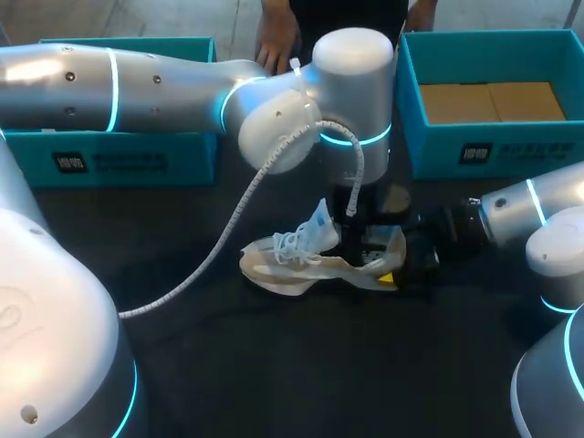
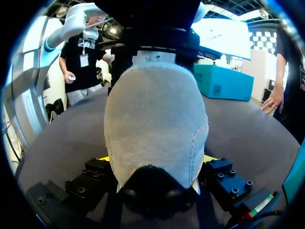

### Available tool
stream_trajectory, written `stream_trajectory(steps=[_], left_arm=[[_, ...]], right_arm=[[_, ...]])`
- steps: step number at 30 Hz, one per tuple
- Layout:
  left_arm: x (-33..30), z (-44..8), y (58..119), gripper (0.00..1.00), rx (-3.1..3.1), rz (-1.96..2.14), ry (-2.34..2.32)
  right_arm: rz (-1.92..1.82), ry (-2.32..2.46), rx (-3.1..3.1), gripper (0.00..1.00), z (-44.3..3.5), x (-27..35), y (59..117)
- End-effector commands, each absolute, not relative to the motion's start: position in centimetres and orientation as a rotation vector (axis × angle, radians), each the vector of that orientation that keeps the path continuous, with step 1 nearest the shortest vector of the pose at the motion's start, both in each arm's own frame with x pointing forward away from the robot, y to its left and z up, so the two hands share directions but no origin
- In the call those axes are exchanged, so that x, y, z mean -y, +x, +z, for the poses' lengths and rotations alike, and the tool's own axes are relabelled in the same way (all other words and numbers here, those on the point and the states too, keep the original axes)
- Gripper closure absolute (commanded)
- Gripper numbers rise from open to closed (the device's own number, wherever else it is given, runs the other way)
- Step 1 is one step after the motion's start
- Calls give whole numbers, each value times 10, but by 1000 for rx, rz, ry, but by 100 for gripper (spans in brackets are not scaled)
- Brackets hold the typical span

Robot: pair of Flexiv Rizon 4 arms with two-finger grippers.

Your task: Take the shoe out of the shoebox, open the shoe tongue, remove and reinsert the insole, then place the shoe into the shoebox

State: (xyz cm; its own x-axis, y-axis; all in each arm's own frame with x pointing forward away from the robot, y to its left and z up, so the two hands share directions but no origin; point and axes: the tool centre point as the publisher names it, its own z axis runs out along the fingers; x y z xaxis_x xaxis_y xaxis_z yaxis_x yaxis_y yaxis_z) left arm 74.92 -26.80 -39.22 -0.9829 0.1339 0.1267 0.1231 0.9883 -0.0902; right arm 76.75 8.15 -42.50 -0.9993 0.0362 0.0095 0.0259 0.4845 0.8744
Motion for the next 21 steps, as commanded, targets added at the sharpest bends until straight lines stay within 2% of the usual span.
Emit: stream_trajectory(steps=[1, 5, 8, 10, 14, 17, 19, 21], left_arm=[[272, -404, 745, 36, 3037, 119, -188], [272, -409, 748, 51, 3067, 120, -176], [271, -413, 751, 53, 3082, 120, -158], [271, -416, 753, 58, 3098, 111, -155], [271, -421, 754, 75, 3105, 97, -167], [270, -423, 754, 83, 3116, 85, -170], [268, -424, 756, 98, 3123, 82, -168], [267, -422, 757, 100, 3125, 85, -162]], right_arm=[[1584, 60, -2701, 100, -425, -83, 769], [1584, 60, -2701, 100, -425, -83, 769], [1584, 60, -2701, 100, -425, -83, 769], [1584, 60, -2701, 100, -425, -83, 769], [1584, 60, -2701, 100, -425, -83, 769], [1584, 60, -2701, 100, -425, -83, 769], [1584, 60, -2701, 100, -425, -83, 769], [1584, 60, -2701, 100, -425, -83, 769]])
